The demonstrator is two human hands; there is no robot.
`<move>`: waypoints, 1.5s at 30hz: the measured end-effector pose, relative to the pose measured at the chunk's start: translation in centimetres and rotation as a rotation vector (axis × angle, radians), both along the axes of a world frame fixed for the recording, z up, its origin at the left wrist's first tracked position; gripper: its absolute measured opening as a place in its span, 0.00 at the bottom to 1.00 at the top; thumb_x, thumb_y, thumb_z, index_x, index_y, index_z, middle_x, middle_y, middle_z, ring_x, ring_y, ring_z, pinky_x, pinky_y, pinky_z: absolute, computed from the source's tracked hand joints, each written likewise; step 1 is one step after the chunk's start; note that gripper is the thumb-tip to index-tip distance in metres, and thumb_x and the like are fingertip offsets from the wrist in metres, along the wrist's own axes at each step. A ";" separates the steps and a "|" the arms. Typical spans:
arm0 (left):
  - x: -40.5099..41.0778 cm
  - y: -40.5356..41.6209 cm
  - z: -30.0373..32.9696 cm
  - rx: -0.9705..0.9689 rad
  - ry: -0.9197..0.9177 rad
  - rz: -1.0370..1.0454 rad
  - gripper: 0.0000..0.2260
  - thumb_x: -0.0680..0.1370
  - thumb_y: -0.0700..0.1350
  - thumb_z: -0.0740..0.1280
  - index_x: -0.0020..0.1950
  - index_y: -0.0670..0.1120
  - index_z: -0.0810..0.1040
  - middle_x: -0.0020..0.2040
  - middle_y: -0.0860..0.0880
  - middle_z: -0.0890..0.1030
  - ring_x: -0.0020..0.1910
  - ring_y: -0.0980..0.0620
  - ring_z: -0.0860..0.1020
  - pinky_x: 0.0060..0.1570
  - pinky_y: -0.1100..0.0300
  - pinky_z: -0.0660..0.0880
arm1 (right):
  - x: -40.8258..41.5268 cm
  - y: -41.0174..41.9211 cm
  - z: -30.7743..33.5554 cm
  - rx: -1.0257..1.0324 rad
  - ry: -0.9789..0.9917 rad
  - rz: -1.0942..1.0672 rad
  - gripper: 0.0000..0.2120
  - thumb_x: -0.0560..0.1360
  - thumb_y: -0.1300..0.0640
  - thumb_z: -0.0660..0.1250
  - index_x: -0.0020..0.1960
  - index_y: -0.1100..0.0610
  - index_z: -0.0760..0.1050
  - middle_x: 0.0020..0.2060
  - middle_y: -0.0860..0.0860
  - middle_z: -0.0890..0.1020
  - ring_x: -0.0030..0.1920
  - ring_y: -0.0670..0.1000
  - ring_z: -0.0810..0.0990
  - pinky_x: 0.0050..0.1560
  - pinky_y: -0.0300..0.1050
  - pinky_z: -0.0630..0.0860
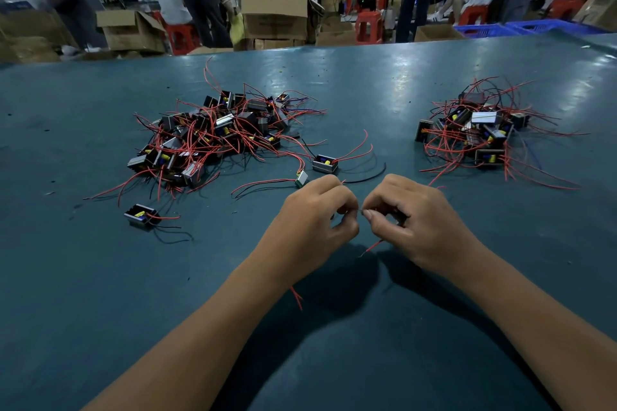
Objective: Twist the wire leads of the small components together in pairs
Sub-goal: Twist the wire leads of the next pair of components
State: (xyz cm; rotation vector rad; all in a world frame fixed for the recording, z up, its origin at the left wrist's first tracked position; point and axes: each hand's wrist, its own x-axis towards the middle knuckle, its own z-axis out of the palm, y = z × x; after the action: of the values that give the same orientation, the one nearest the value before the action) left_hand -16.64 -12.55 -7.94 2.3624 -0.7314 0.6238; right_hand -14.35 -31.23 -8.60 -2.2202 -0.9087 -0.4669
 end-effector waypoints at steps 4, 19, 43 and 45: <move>-0.1 -0.4 0.2 -0.006 0.013 0.053 0.01 0.72 0.36 0.70 0.41 0.39 0.80 0.40 0.46 0.77 0.39 0.49 0.74 0.40 0.48 0.74 | 0.1 0.0 0.0 -0.034 -0.026 -0.016 0.02 0.72 0.62 0.67 0.41 0.59 0.78 0.36 0.47 0.74 0.37 0.43 0.71 0.41 0.30 0.65; -0.1 0.0 1.4 -0.035 0.138 0.071 0.02 0.72 0.36 0.72 0.41 0.42 0.84 0.38 0.51 0.80 0.35 0.57 0.73 0.40 0.66 0.69 | -0.1 -0.8 1.3 -0.168 -0.139 0.051 0.02 0.74 0.63 0.67 0.43 0.60 0.78 0.38 0.49 0.74 0.40 0.45 0.69 0.45 0.30 0.65; -0.3 2.8 2.9 -0.061 0.019 0.044 0.07 0.75 0.38 0.72 0.52 0.44 0.84 0.43 0.53 0.78 0.37 0.53 0.73 0.43 0.66 0.71 | 0.0 -1.5 1.7 -0.030 -0.107 -0.010 0.02 0.72 0.63 0.68 0.41 0.59 0.78 0.35 0.48 0.75 0.37 0.44 0.72 0.42 0.30 0.67; -0.3 2.0 2.0 -0.013 0.022 -0.027 0.09 0.75 0.39 0.73 0.55 0.44 0.83 0.46 0.52 0.78 0.40 0.52 0.73 0.45 0.63 0.71 | -0.2 -1.4 1.6 0.000 -0.108 -0.001 0.02 0.72 0.64 0.69 0.41 0.60 0.79 0.35 0.48 0.75 0.37 0.44 0.73 0.42 0.31 0.67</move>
State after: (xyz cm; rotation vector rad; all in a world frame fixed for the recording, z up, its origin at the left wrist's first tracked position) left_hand -16.89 -10.55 -5.94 2.3403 -0.7463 0.5881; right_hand -14.51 -32.66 -6.98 -2.2130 -0.9627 -0.5921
